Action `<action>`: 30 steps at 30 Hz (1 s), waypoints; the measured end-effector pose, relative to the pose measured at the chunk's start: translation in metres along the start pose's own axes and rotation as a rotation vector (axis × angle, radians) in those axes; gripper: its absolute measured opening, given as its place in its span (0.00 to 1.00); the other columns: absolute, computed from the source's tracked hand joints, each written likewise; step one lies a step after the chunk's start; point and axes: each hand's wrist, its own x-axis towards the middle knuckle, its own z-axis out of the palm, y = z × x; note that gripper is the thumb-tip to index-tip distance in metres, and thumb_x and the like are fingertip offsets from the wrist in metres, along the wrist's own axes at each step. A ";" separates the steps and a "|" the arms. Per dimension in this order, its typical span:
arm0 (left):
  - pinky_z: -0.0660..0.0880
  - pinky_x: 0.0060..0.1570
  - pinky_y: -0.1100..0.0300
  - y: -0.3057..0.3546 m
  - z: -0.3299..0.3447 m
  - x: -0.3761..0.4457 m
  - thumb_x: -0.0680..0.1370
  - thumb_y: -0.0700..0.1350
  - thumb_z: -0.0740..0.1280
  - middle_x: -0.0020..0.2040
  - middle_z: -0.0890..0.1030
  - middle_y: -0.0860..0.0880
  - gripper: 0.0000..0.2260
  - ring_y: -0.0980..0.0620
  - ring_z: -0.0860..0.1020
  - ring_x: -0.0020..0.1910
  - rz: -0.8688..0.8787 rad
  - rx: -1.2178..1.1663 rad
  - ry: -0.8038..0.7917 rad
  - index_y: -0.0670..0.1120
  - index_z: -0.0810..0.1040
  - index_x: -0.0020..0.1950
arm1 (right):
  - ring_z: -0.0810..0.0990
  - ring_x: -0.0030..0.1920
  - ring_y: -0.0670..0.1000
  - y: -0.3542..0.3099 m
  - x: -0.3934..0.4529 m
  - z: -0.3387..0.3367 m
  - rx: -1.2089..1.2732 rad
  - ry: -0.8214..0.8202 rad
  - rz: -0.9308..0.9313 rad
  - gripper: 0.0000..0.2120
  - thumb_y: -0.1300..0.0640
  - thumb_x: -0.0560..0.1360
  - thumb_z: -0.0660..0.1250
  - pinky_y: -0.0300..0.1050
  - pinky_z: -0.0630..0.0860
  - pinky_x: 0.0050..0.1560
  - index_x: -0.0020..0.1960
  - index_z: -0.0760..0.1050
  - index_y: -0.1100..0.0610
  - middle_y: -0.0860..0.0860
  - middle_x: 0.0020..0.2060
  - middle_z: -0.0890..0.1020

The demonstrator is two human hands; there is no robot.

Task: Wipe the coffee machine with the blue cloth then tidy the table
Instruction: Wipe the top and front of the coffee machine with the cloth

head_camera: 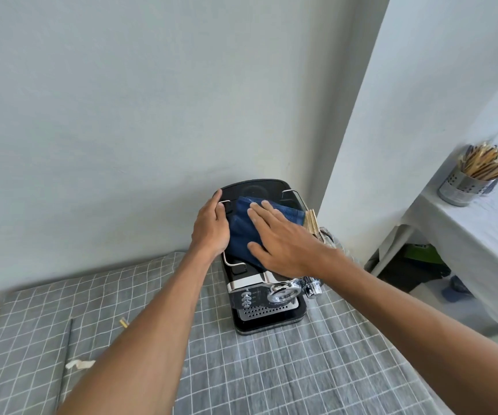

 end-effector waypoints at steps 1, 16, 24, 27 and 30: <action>0.61 0.75 0.54 0.000 0.001 0.000 0.87 0.50 0.49 0.80 0.66 0.52 0.21 0.51 0.66 0.77 0.000 0.002 0.002 0.57 0.63 0.81 | 0.45 0.83 0.56 0.000 -0.001 0.001 -0.017 -0.011 0.008 0.37 0.42 0.83 0.48 0.50 0.44 0.80 0.83 0.46 0.63 0.58 0.83 0.49; 0.62 0.75 0.54 -0.002 0.003 -0.002 0.87 0.50 0.51 0.78 0.69 0.51 0.20 0.50 0.68 0.75 -0.024 -0.037 0.058 0.55 0.67 0.79 | 0.49 0.83 0.58 -0.006 0.023 -0.003 -0.022 0.013 -0.001 0.34 0.46 0.84 0.50 0.52 0.47 0.81 0.82 0.50 0.65 0.60 0.82 0.55; 0.63 0.75 0.53 -0.003 0.003 0.000 0.87 0.49 0.51 0.78 0.70 0.50 0.20 0.50 0.68 0.75 -0.020 -0.034 0.066 0.53 0.68 0.79 | 0.47 0.83 0.61 0.007 0.039 -0.011 -0.066 -0.014 0.031 0.31 0.49 0.87 0.48 0.54 0.46 0.82 0.82 0.48 0.67 0.62 0.82 0.51; 0.62 0.75 0.53 -0.003 0.004 -0.001 0.87 0.50 0.51 0.78 0.70 0.51 0.20 0.50 0.68 0.75 -0.015 -0.037 0.071 0.54 0.68 0.79 | 0.46 0.83 0.56 0.013 0.017 -0.004 -0.032 0.031 -0.048 0.30 0.47 0.86 0.49 0.46 0.42 0.80 0.83 0.51 0.63 0.57 0.83 0.53; 0.62 0.75 0.54 -0.003 0.004 -0.002 0.88 0.50 0.50 0.78 0.70 0.51 0.20 0.50 0.68 0.75 -0.015 -0.042 0.084 0.54 0.68 0.79 | 0.47 0.83 0.55 0.013 0.026 -0.006 0.001 0.030 0.006 0.31 0.48 0.86 0.50 0.42 0.41 0.77 0.83 0.50 0.64 0.57 0.83 0.52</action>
